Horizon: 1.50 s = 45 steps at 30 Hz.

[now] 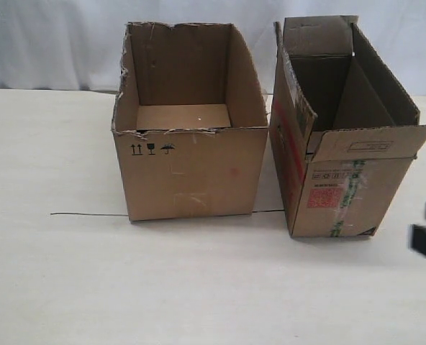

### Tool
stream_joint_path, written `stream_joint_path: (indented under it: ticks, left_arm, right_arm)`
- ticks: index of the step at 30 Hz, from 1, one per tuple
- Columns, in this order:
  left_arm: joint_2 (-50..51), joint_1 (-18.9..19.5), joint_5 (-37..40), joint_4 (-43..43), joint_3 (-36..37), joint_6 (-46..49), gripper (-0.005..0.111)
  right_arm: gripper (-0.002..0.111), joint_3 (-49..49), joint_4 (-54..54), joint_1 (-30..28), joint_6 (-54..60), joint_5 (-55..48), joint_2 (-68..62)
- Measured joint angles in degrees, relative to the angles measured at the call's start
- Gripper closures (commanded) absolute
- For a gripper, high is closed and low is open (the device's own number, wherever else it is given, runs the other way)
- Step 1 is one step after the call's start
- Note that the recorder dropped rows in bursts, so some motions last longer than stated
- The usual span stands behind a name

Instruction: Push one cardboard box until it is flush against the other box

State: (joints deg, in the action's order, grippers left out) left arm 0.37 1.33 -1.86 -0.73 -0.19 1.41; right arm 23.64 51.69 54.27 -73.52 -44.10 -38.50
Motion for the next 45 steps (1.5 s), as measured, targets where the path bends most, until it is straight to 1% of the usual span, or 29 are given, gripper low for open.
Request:
stream_joint_path:
  ticks: [2, 6, 8, 11, 17, 31, 36, 41, 43, 45]
  left_arm:
    - [0.0, 0.0, 0.0, 0.0, 0.0, 0.0, 0.107]
    - [0.0, 0.0, 0.0, 0.0, 0.0, 0.0, 0.107]
    - [0.0, 0.0, 0.0, 0.0, 0.0, 0.0, 0.107]
    - [0.0, 0.0, 0.0, 0.0, 0.0, 0.0, 0.107]
    - [0.0, 0.0, 0.0, 0.0, 0.0, 0.0, 0.107]
    - [0.0, 0.0, 0.0, 0.0, 0.0, 0.0, 0.107]
    - [0.0, 0.0, 0.0, 0.0, 0.0, 0.0, 0.107]
    - [0.0, 0.0, 0.0, 0.0, 0.0, 0.0, 0.107]
    - [0.0, 0.0, 0.0, 0.0, 0.0, 0.0, 0.107]
    - [0.0, 0.0, 0.0, 0.0, 0.0, 0.0, 0.107]
  right_arm:
    - [0.103, 1.6, -1.7, 0.0, 2.2, -6.2, 9.9]
    - [0.103, 4.3, 4.1, 0.0, 2.8, -19.0, 23.6]
    - [0.103, 4.7, 7.7, 0.0, 2.7, -23.4, 26.7]
    - [0.103, 4.7, 10.9, 0.0, 2.7, -25.1, 27.5]
    - [0.103, 4.7, 17.0, 0.0, 2.6, -25.3, 25.0]
    - [0.103, 4.7, 17.7, 0.0, 7.8, -24.9, 5.9]
    - [0.103, 4.7, 17.5, 0.0, 8.0, -23.6, 4.9]
    - [0.103, 4.7, 17.0, 0.0, 11.1, -23.6, 4.9]
    - [0.103, 4.7, 15.1, 0.0, 13.7, -23.2, 4.9]
    - [0.103, 4.7, 10.9, 0.0, 19.6, -21.6, 4.9]
